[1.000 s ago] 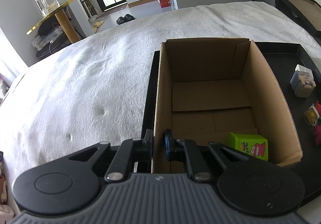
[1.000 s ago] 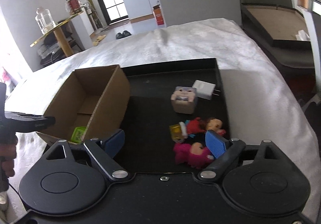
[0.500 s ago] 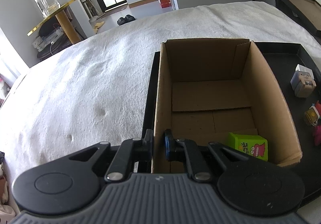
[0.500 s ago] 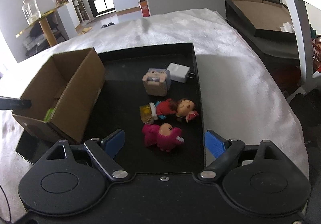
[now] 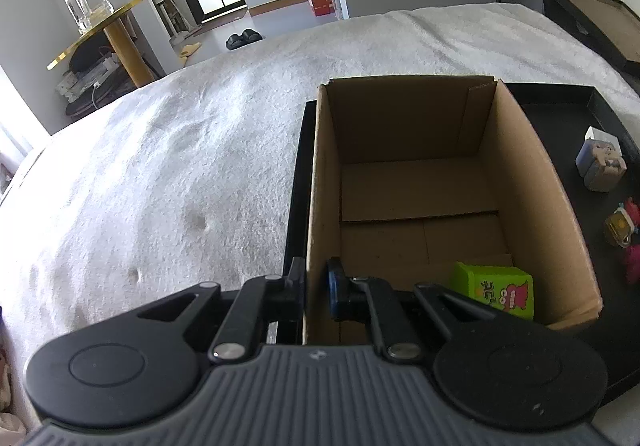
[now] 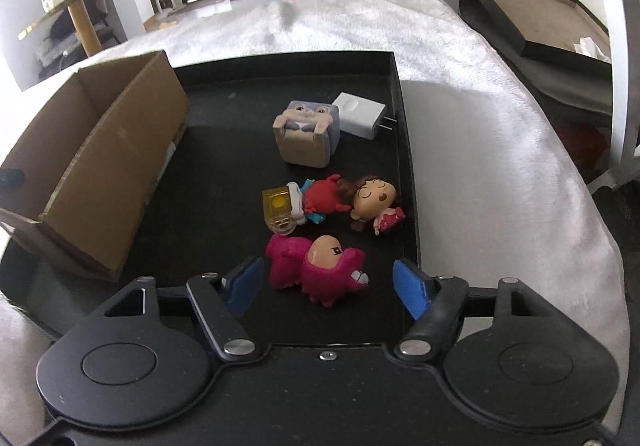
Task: Organize rigid objects
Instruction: 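Move the right tool to the pink plush figure and grasp it, then lift the pink plush figure with the right tool over the box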
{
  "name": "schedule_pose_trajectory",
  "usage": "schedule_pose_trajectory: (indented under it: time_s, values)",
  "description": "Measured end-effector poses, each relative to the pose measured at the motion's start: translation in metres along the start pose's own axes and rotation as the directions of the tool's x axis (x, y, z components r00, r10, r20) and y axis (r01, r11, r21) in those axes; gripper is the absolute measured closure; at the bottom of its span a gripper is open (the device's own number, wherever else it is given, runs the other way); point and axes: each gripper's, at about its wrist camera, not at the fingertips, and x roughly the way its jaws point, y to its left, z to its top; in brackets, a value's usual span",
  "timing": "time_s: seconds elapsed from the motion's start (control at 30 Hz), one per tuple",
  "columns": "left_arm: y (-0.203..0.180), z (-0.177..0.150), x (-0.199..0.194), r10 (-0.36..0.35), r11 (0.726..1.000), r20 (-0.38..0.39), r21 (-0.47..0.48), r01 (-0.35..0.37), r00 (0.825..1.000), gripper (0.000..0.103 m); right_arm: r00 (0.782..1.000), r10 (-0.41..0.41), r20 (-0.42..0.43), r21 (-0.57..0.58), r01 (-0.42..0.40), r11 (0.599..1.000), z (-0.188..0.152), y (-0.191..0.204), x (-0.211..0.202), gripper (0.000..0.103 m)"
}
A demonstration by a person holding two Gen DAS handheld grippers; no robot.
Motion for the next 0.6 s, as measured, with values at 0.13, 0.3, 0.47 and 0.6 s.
schedule_pose_trajectory:
  time_s: [0.13,0.3,0.47,0.6]
  values:
    - [0.002,-0.002,-0.001,-0.017,1.0,0.029,0.013,0.017,0.999,0.094,0.999,-0.017,-0.03,-0.016,0.017,1.0,0.0,0.003,0.015,0.036]
    - [0.003,-0.006,-0.002,-0.041,0.999,0.032,0.026,0.04,0.999,0.095,0.999,-0.002,-0.043,-0.014,0.002,1.0,0.0,0.006,0.026,0.044]
    - [0.004,-0.007,-0.005,-0.054,0.998,0.033,0.01,0.054,0.998,0.095,0.999,0.02,-0.051,-0.004,-0.021,1.0,0.003,0.008,0.02,0.061]
    - [0.005,-0.007,-0.005,-0.053,0.999,0.032,0.002,0.052,0.998,0.095,0.999,0.023,-0.046,-0.021,-0.024,0.999,0.003,0.011,0.014,0.061]
